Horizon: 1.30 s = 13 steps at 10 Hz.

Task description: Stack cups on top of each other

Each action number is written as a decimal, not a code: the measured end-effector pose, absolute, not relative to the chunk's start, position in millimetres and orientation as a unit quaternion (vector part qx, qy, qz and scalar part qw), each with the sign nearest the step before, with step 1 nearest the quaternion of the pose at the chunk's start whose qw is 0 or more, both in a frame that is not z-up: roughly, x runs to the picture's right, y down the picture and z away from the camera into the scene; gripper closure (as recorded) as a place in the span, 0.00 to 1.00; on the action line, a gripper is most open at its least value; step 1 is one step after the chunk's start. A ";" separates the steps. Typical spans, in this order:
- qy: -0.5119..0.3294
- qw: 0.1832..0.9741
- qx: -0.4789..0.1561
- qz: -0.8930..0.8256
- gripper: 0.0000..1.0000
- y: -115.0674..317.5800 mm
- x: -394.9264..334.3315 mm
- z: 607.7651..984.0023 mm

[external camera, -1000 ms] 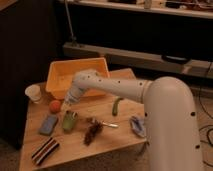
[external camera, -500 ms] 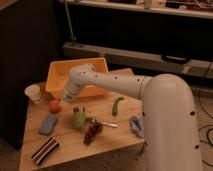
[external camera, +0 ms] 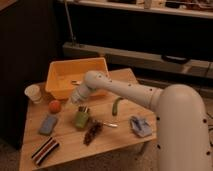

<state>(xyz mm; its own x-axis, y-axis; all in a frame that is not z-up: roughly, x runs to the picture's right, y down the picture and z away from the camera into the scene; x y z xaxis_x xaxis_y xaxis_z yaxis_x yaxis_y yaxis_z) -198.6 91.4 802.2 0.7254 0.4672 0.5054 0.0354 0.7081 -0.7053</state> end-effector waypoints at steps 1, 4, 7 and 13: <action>-0.351 0.853 -0.362 0.132 0.35 94.3 -185.5 801.2; -0.336 0.840 -0.393 0.163 0.20 108.7 -162.3 796.5; -0.320 0.827 -0.414 0.208 0.20 130.1 -152.5 799.3; -0.315 0.827 -0.400 0.238 0.20 129.1 -139.6 801.9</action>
<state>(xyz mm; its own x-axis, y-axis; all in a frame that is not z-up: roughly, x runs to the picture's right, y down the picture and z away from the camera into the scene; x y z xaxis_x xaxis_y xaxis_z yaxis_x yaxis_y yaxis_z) -139.6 129.1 801.9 0.6879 0.6458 0.3312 -0.1415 0.5669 -0.8116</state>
